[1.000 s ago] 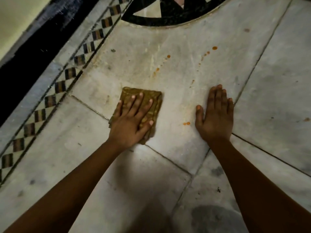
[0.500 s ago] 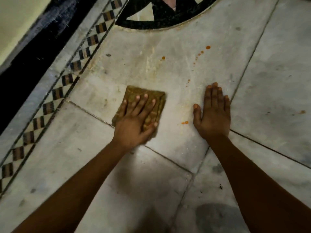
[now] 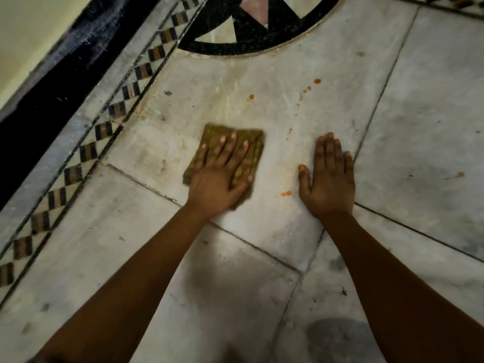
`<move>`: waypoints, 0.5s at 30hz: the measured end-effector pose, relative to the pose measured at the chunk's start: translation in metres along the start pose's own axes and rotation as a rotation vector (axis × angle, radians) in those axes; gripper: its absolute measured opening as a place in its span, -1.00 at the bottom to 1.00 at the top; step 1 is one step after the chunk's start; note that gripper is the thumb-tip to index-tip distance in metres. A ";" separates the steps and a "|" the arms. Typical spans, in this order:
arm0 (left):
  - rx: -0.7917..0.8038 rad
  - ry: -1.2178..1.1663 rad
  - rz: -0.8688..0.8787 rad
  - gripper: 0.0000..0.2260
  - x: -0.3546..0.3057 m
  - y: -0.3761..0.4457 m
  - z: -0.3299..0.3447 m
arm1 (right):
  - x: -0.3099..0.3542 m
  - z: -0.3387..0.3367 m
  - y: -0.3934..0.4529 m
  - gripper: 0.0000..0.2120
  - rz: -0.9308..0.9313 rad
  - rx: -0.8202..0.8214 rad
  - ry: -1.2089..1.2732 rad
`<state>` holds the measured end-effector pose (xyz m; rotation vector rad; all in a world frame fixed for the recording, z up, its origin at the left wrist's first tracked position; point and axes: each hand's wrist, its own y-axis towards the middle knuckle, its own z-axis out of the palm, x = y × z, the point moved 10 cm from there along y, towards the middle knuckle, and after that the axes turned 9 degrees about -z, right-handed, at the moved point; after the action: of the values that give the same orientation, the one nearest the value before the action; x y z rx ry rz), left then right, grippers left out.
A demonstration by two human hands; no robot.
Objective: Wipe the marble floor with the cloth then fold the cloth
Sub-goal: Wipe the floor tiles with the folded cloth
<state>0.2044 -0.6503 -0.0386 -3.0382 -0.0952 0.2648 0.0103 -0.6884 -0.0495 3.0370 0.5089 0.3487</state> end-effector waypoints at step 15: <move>0.033 -0.141 -0.055 -0.39 -0.012 0.067 -0.007 | -0.001 0.000 0.001 -0.34 0.021 0.003 0.019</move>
<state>0.1971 -0.7187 -0.0357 -2.9760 -0.1821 0.4714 0.0101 -0.6895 -0.0498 3.0470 0.4799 0.3786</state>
